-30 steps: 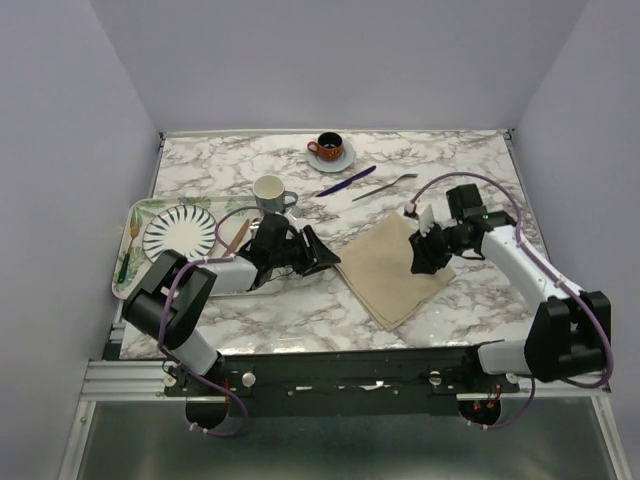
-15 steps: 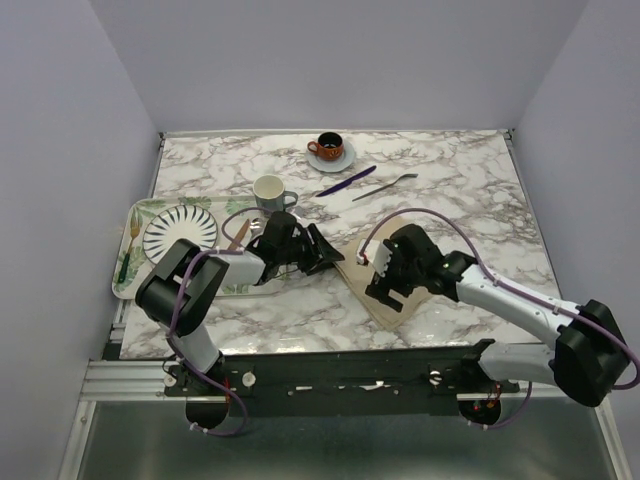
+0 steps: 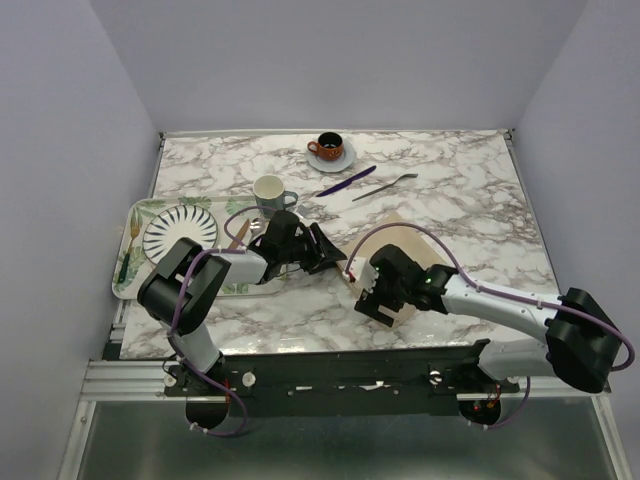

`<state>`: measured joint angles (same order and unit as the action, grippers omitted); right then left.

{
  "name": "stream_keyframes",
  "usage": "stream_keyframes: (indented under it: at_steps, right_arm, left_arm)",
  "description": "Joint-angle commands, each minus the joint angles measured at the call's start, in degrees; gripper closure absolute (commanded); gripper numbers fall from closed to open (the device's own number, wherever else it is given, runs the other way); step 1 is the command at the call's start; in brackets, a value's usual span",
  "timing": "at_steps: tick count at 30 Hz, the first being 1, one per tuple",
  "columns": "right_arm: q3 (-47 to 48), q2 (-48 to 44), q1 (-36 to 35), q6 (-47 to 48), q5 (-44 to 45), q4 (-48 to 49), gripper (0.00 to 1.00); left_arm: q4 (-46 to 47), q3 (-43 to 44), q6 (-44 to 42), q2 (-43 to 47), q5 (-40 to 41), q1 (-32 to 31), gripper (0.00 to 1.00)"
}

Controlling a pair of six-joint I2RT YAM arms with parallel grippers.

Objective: Fold the napkin into a case and place the utensils inside
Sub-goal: Fold the rectangle-folded napkin at the center of the board.

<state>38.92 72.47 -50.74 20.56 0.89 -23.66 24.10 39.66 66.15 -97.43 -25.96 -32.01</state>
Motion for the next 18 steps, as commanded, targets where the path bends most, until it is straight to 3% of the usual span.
stream_keyframes:
  at_steps: [1, 18]
  right_arm:
    - [-0.33, 3.02, -1.03, -1.22, 3.69, -0.77, 0.00]
    - [0.37, 5.66, -3.40, -0.78, 3.95, -3.67, 0.00]
  left_arm:
    - [0.60, 0.86, 0.47, -0.83, 1.26, -0.33, 0.43]
    - [0.95, 0.33, 0.73, -0.48, 0.73, -0.33, 0.44]
